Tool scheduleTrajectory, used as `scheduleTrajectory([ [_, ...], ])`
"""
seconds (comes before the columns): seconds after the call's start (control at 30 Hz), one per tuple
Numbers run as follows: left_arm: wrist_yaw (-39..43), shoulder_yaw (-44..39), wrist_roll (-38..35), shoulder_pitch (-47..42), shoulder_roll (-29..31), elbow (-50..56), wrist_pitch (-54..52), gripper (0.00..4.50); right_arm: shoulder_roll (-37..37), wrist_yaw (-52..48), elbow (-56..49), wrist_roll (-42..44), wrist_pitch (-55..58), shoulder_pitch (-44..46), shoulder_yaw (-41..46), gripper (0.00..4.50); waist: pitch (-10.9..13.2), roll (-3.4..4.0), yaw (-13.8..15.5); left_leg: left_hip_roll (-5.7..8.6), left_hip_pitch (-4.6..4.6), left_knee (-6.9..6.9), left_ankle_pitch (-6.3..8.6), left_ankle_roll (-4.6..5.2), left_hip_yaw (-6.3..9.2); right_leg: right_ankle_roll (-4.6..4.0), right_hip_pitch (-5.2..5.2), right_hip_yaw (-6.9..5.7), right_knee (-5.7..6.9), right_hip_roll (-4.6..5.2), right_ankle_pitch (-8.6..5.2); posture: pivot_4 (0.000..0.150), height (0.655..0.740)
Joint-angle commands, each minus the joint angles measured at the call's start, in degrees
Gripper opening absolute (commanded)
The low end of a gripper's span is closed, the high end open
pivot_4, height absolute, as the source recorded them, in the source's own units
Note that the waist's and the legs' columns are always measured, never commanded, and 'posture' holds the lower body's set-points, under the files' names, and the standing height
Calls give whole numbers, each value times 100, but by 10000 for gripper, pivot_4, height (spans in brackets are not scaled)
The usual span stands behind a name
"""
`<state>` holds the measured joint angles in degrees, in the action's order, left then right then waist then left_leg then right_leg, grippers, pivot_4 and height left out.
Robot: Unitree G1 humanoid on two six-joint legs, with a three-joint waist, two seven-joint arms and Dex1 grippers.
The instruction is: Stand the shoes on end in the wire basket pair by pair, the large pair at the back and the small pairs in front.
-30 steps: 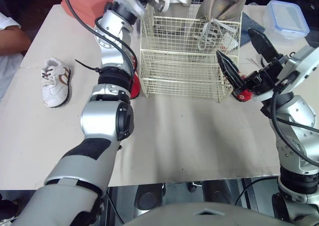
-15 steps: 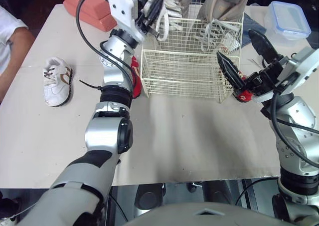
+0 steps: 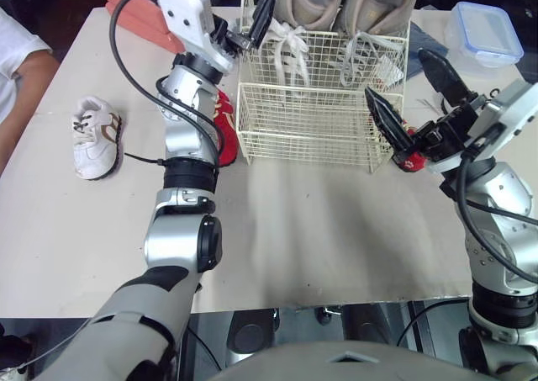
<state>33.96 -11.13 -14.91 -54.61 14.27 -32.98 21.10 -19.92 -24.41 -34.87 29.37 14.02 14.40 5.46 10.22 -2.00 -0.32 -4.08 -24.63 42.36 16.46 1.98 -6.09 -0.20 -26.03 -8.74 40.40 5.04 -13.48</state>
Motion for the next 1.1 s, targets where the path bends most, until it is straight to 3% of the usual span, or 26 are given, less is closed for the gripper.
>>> scheduleTrajectory([
  [0.03, -87, 103, -35, 102, 67, 683, -242, 44633, -3, -8, -100, -13, -173, 2, 88, 45000, 0, 0, 5, 0, 0, 0, 0, 0, 0, 0, 0, 1, 0, 0, 0, 1500, 6860],
  [0.37, 818, 305, -553, 78, 494, 1507, -1256, 44633, -170, -37, -102, 0, -90, -33, 223, 45000, -1, 2, 53, 0, 3, 0, 0, 0, -3, 0, 0, -2, 0, -2, 0, 1500, 6860],
  [0.77, 2775, 309, -2732, 1169, 2715, 4151, -5150, 44633, -1185, -233, 481, 128, 657, -1282, 1242, 45000, 0, 13, 109, -12, 9, -3, 0, -1, 4, 0, 8, 9, -2, -1, -2, 1500, 6860],
  [0.97, 2870, 476, -3502, 1678, 3375, 5185, -6617, 44633, -1089, 48, 993, 103, 1117, -1464, 1365, 45000, -1, 22, 110, -12, 21, -1, 0, 0, 6, 16, 22, 12, -3, 0, -11, 1500, 6860],
  [1.1, 2747, 501, -3669, 1830, 3517, 5447, -7041, 44633, -1153, 24, 1355, 222, 1431, -1405, 1415, 45000, -2, 42, 109, -11, 25, -3, 0, -1, 6, 19, 24, 15, -2, -2, -14, 1500, 6860],
])
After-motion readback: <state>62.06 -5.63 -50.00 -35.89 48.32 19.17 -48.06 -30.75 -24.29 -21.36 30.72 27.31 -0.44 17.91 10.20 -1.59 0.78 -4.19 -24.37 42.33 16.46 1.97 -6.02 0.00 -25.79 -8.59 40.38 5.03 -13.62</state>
